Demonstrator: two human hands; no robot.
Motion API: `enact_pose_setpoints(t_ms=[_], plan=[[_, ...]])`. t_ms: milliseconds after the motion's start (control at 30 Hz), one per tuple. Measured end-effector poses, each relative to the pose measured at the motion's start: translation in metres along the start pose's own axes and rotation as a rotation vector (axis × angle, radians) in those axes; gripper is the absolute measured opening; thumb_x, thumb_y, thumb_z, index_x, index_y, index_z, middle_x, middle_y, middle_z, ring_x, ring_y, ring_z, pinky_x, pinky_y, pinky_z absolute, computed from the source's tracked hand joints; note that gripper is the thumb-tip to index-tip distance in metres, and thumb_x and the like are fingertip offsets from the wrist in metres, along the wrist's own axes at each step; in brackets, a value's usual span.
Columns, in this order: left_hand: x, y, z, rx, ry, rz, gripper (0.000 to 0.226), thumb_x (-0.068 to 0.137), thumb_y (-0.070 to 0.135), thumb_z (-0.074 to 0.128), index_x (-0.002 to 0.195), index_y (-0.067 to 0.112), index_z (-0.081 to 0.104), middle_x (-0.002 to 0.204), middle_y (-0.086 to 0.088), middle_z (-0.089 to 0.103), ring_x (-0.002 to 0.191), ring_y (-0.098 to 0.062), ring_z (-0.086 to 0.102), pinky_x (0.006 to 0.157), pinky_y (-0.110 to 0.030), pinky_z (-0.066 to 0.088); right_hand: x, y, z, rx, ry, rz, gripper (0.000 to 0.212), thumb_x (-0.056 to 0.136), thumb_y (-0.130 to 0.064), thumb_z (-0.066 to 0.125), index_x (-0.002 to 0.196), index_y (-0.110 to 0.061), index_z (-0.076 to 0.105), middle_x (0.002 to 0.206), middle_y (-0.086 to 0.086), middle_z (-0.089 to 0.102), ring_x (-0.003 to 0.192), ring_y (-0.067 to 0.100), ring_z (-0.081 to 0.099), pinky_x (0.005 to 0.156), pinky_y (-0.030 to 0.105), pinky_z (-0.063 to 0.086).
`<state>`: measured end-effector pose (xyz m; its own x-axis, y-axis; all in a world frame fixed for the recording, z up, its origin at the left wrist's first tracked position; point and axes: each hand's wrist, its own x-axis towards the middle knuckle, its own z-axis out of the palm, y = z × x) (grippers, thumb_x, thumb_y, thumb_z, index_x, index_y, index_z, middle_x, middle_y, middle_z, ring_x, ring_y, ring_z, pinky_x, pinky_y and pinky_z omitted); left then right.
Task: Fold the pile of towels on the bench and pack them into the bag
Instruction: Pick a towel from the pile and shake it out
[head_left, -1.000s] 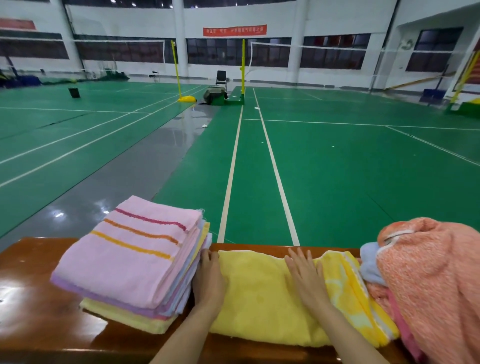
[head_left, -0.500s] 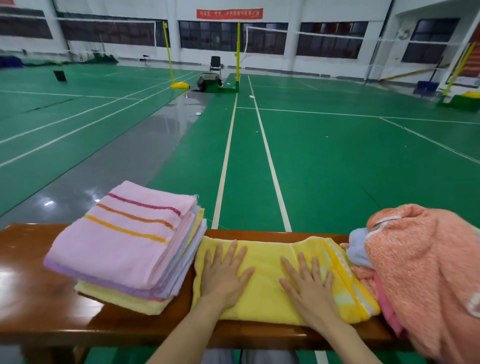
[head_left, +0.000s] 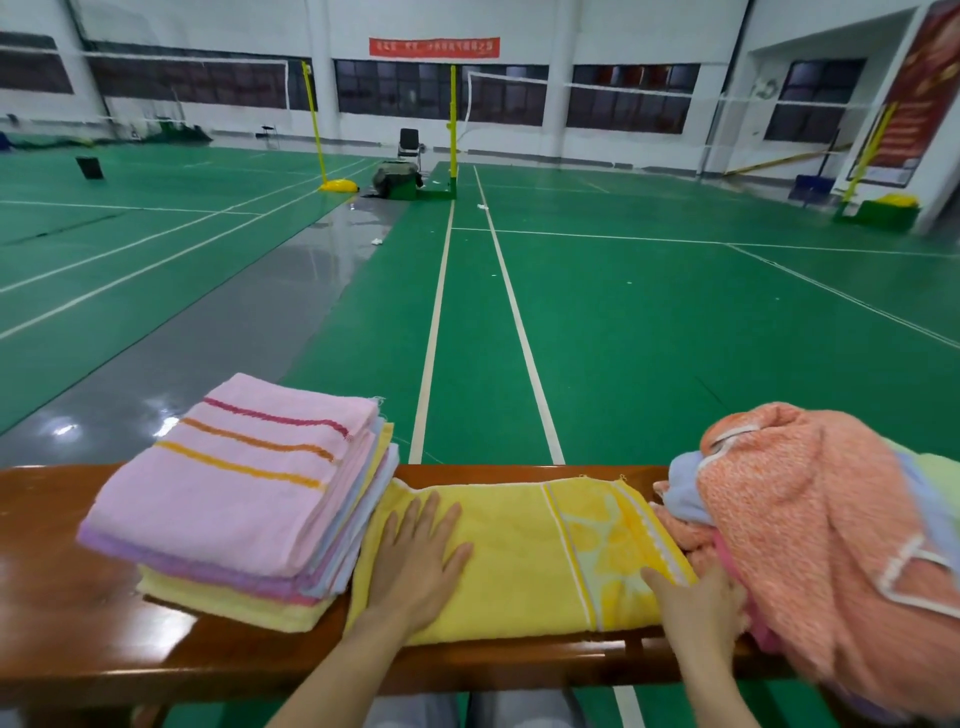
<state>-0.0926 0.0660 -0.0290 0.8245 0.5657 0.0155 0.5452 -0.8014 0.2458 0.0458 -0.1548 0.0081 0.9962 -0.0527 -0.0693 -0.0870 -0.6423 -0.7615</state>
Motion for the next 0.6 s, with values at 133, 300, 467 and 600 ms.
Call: enact_pose_setpoints(t_ms=[133, 300, 467, 600], plan=[[-0.001, 0.001, -0.002, -0.01, 0.007, -0.012, 0.123, 0.04, 0.075, -0.045, 0.149, 0.034, -0.002, 0.158, 0.005, -0.009, 0.145, -0.016, -0.008, 0.114, -0.033, -0.01, -0.01, -0.015, 0.004, 0.634, 0.104, 0.33, 0.066, 0.075, -0.01, 0.076, 0.132, 0.001, 0.044, 0.135, 0.018, 0.047, 0.12, 0.035, 0.048, 0.086, 0.043, 0.046], [-0.001, 0.0, -0.001, -0.019, 0.006, -0.009, 0.124, 0.04, 0.074, -0.045, 0.149, 0.034, -0.002, 0.158, 0.004, -0.01, 0.145, -0.016, -0.009, 0.113, -0.033, -0.011, -0.014, -0.041, 0.005, 1.058, 0.052, 0.615, 0.063, 0.077, -0.015, 0.075, 0.127, 0.007, 0.043, 0.127, 0.012, 0.053, 0.114, 0.026, 0.053, 0.092, 0.037, 0.043], [-0.001, 0.0, -0.001, -0.036, 0.01, -0.01, 0.122, 0.043, 0.075, -0.044, 0.149, 0.034, 0.0, 0.158, 0.004, -0.009, 0.145, -0.017, -0.009, 0.112, -0.033, -0.013, -0.019, -0.056, 0.02, 0.965, -0.157, 0.466, 0.055, 0.061, -0.016, 0.082, 0.109, -0.004, 0.057, 0.122, 0.013, 0.06, 0.112, 0.032, 0.057, 0.097, 0.042, 0.045], [-0.002, 0.0, -0.002, -0.035, -0.001, -0.013, 0.122, 0.042, 0.074, -0.045, 0.149, 0.035, -0.002, 0.157, 0.005, -0.011, 0.145, -0.016, -0.012, 0.111, -0.033, -0.014, -0.026, -0.055, 0.03, 0.802, -0.163, 0.246, 0.034, 0.086, -0.017, 0.063, 0.118, -0.005, 0.06, 0.117, 0.013, 0.061, 0.097, 0.025, 0.052, 0.089, 0.036, 0.04]])
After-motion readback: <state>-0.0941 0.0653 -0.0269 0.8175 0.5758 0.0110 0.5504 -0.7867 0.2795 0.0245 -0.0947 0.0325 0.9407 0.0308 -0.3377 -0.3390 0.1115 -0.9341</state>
